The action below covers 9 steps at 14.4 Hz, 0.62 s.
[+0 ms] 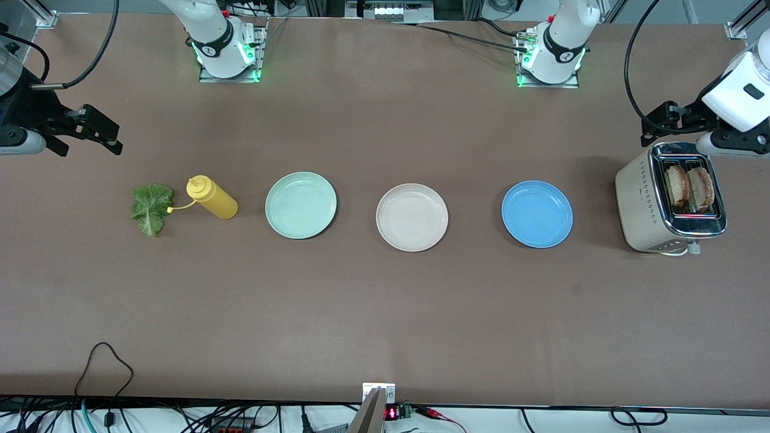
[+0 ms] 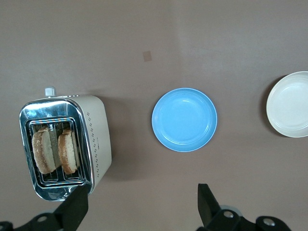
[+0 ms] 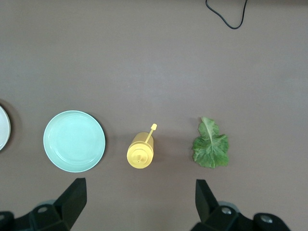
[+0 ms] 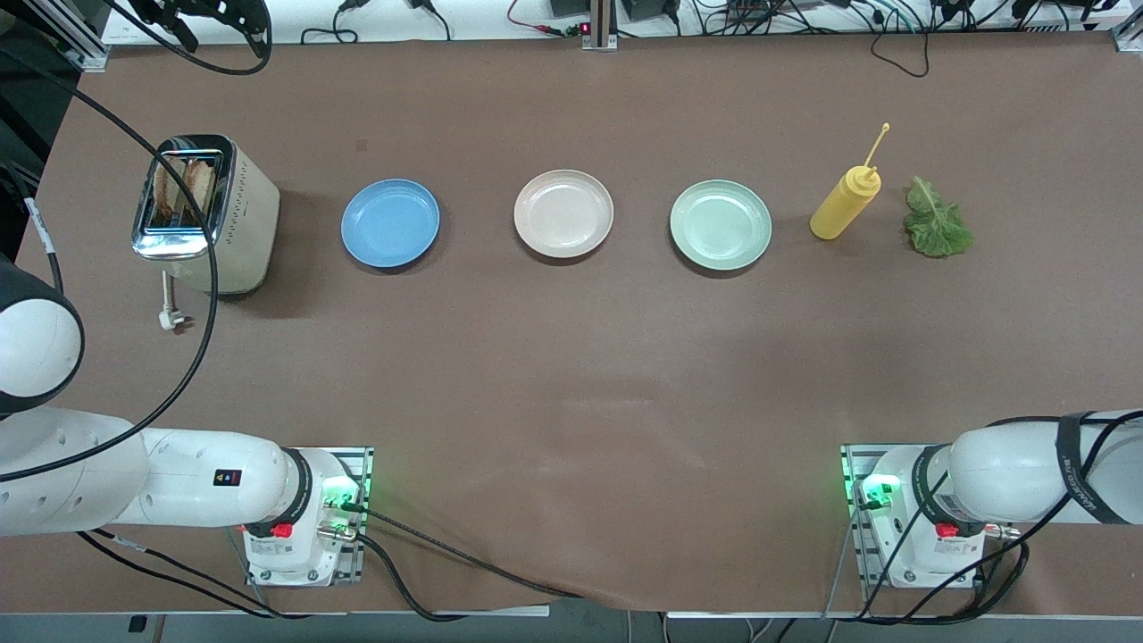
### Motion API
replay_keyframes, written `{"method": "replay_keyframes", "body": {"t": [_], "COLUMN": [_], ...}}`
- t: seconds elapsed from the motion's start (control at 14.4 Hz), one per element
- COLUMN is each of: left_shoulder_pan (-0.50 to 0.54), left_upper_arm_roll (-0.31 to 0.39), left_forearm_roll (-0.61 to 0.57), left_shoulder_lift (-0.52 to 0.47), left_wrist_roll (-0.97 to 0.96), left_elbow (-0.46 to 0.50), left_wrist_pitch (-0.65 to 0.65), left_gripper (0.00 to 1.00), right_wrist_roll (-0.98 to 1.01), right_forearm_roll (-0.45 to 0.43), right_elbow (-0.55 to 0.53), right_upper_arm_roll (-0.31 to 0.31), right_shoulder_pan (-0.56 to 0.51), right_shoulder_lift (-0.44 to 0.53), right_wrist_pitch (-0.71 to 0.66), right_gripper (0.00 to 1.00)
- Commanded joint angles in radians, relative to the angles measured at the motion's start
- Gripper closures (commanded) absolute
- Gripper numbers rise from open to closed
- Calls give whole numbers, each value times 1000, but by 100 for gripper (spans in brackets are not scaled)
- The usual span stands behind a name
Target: Make sandwich in beige plate with both arms
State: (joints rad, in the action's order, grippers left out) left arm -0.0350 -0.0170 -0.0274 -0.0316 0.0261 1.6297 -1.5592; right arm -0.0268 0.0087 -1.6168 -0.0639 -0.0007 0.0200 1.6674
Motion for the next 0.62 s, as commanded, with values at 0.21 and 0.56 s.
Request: {"method": "replay_keyframes", "body": {"t": [0.21,0.56], "left_shoulder_pan": [6,6], "left_upper_arm_roll": [3,6], "left_forearm_roll": [-2,-3], "left_shoulder_lift": [12,15], "left_wrist_roll": [6,-5], "left_elbow": [-17,-17], "left_wrist_pitch": [44,45], "left_gripper": [0,0], "right_wrist_roll": [10,10], "right_forearm_roll": [8,7], "right_elbow": [6,2], "right_upper_arm_roll": [9,9], "right_shoulder_pan": [8,4], "right_shoulder_lift": [3,3], "right_wrist_pitch": [-15,-14], "right_gripper": [0,0]}}
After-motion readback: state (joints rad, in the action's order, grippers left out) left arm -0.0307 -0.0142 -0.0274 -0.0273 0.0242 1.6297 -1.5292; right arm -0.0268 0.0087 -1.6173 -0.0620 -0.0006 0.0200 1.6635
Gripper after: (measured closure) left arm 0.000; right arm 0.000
